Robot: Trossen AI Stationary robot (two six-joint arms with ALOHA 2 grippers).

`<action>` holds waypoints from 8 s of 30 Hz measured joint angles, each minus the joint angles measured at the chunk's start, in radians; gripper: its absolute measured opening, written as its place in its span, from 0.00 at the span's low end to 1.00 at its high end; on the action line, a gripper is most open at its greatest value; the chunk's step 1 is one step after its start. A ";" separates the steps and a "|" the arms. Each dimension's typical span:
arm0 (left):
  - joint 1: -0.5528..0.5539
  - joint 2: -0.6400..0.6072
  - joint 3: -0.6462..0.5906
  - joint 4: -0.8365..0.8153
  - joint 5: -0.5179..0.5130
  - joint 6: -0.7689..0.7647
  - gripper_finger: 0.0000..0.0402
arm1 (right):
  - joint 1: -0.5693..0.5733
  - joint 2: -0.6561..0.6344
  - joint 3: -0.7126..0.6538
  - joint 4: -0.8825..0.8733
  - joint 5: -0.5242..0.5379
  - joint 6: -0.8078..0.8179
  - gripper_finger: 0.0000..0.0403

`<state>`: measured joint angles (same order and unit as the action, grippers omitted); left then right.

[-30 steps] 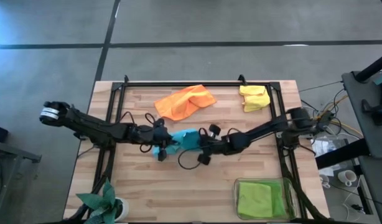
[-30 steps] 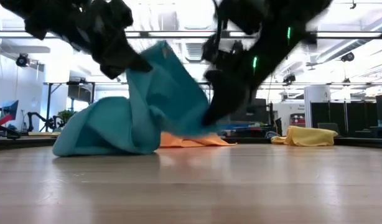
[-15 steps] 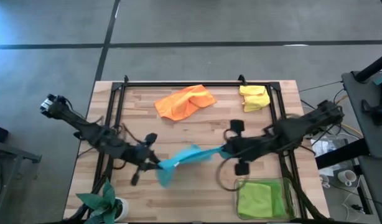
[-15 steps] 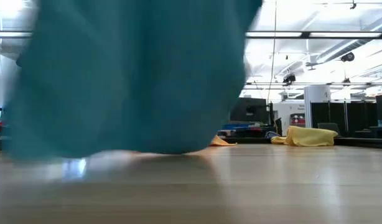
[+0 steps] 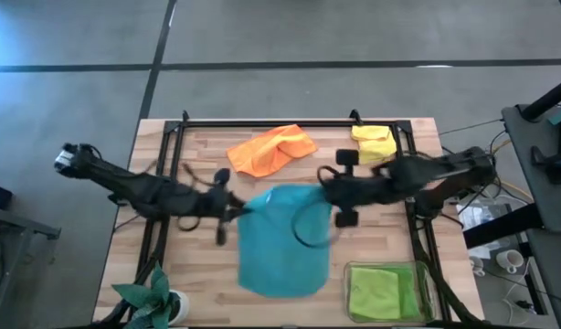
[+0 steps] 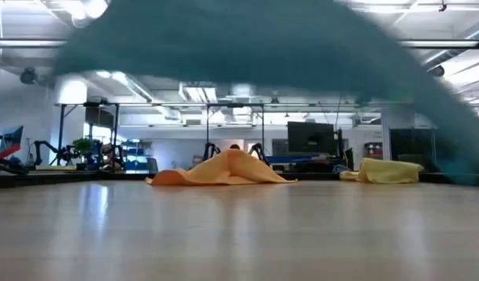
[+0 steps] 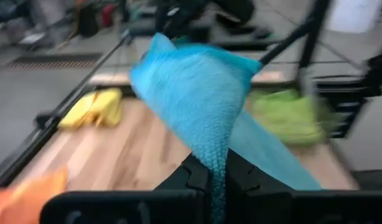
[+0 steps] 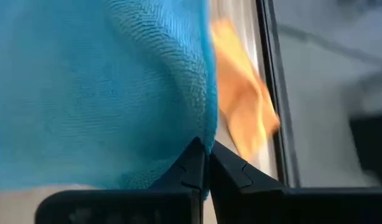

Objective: Fold microfiber towels
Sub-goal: Fold the blue microfiber towel

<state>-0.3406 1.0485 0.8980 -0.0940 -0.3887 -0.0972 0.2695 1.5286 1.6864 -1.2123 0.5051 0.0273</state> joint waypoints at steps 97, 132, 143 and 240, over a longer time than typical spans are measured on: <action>-0.045 0.691 0.107 -0.322 -0.106 -0.644 0.42 | 0.047 0.288 -0.541 0.604 -0.373 0.128 0.41; -0.315 0.627 0.051 -0.279 0.091 -0.776 0.42 | 0.077 0.290 -0.496 0.725 -0.317 -0.007 0.41; -0.296 0.660 0.056 -0.040 0.509 -0.682 0.42 | 0.077 0.434 -0.531 0.859 -0.318 -0.011 0.41; 0.307 0.535 -0.141 0.057 0.075 -0.262 0.42 | -0.330 0.224 -0.733 0.998 -0.211 0.257 0.41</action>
<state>-0.0333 1.5839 0.7571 -0.0367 -0.3134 -0.3592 -0.0601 1.7527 0.9531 -0.2141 0.2939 0.2844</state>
